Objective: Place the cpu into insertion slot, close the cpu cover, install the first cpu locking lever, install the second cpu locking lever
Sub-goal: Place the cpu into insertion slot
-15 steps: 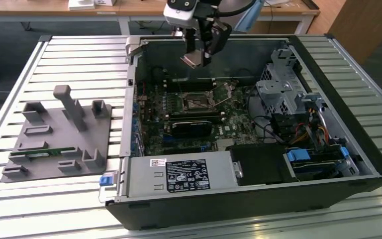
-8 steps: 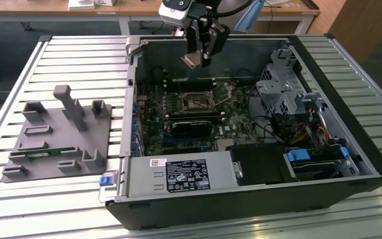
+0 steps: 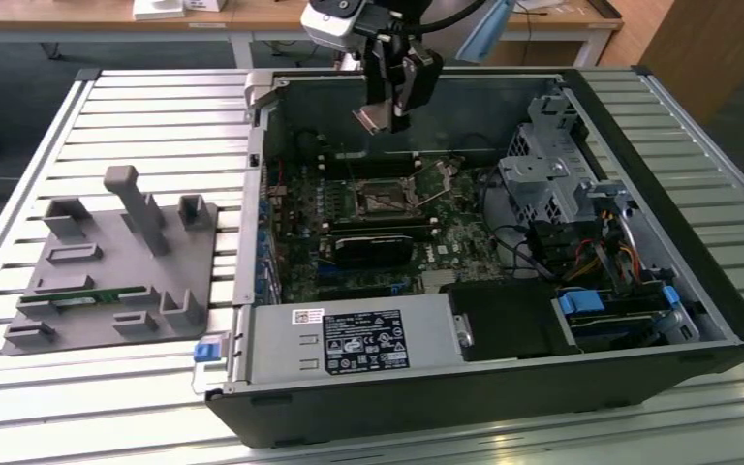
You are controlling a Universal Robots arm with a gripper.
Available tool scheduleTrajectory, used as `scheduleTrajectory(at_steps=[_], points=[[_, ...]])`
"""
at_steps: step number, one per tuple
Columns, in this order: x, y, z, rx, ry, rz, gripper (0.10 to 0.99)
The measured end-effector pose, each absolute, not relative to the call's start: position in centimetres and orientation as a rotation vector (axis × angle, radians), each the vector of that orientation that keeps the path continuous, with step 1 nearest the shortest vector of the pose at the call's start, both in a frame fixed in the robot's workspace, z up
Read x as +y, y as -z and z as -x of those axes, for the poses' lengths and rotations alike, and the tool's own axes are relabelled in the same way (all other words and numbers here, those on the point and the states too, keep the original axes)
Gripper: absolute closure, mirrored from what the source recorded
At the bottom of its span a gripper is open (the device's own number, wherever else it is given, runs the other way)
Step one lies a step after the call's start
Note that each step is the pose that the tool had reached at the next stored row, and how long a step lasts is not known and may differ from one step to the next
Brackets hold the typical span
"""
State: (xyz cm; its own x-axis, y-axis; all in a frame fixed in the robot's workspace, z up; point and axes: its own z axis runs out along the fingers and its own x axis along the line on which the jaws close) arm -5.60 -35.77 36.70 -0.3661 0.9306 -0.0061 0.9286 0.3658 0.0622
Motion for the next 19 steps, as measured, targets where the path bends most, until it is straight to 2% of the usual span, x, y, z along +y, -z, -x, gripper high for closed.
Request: scheduleTrajectory(at_steps=[19], points=[[-35.75,-36.38,5.59,2.348,-0.052,-2.012,0.549]])
